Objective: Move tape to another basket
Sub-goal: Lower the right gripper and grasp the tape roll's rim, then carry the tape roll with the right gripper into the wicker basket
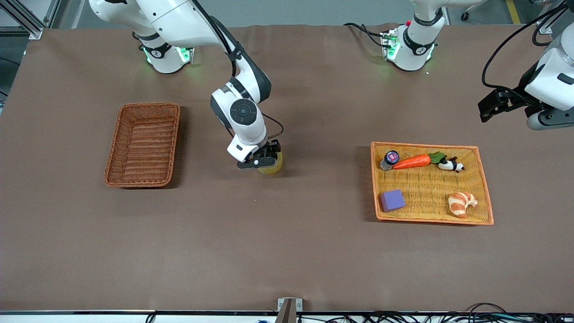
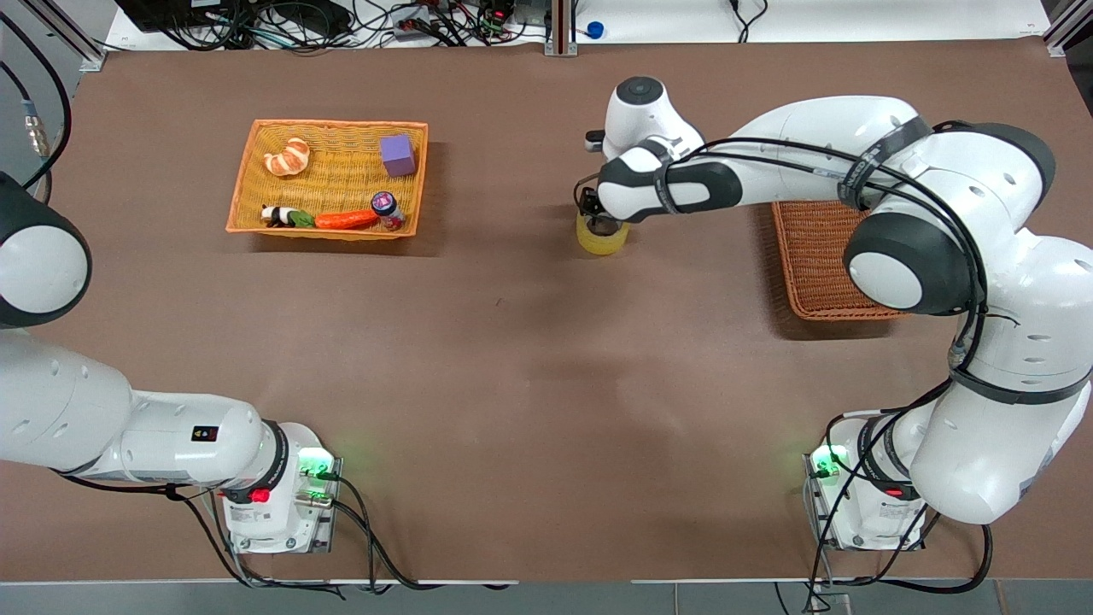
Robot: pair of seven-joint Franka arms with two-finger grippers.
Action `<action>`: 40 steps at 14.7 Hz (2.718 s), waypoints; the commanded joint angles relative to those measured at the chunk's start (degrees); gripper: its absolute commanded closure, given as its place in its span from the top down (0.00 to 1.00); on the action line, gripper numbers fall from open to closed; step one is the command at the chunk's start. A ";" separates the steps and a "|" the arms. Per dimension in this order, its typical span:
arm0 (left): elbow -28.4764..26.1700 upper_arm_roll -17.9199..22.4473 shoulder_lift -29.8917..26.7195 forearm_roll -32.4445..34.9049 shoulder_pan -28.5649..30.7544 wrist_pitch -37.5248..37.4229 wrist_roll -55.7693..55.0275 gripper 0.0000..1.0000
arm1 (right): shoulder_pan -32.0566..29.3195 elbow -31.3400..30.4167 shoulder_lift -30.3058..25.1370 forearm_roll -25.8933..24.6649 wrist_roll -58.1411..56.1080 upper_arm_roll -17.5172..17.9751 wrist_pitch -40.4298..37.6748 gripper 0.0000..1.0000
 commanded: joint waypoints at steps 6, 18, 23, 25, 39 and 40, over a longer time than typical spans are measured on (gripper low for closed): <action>-1.10 0.48 -1.07 -1.00 -0.18 -0.65 -0.45 1.00 | 1.97 -3.06 1.09 -2.18 2.86 -1.97 5.10 0.16; -1.01 0.48 0.34 -0.38 -0.18 0.58 0.07 1.00 | -3.01 4.77 -14.26 -2.36 4.55 -6.37 -23.10 0.00; -1.01 0.48 -0.02 -0.30 -0.18 -0.21 0.25 1.00 | -13.03 1.44 -24.73 -2.36 -4.04 -6.46 -28.74 0.00; -1.01 0.40 -0.02 -0.30 -0.27 -0.21 0.25 1.00 | -18.30 -2.60 -28.68 -2.36 -11.58 -6.46 -28.83 0.00; -0.84 0.31 -0.02 -0.91 -0.18 -0.12 -0.36 1.00 | -38.72 -34.59 -36.00 -6.48 -42.39 -6.54 -5.13 0.00; -0.84 0.31 0.07 -0.83 -0.27 -0.12 -0.45 1.00 | -39.32 -36.53 -35.82 -7.10 -43.43 -6.54 -1.96 0.01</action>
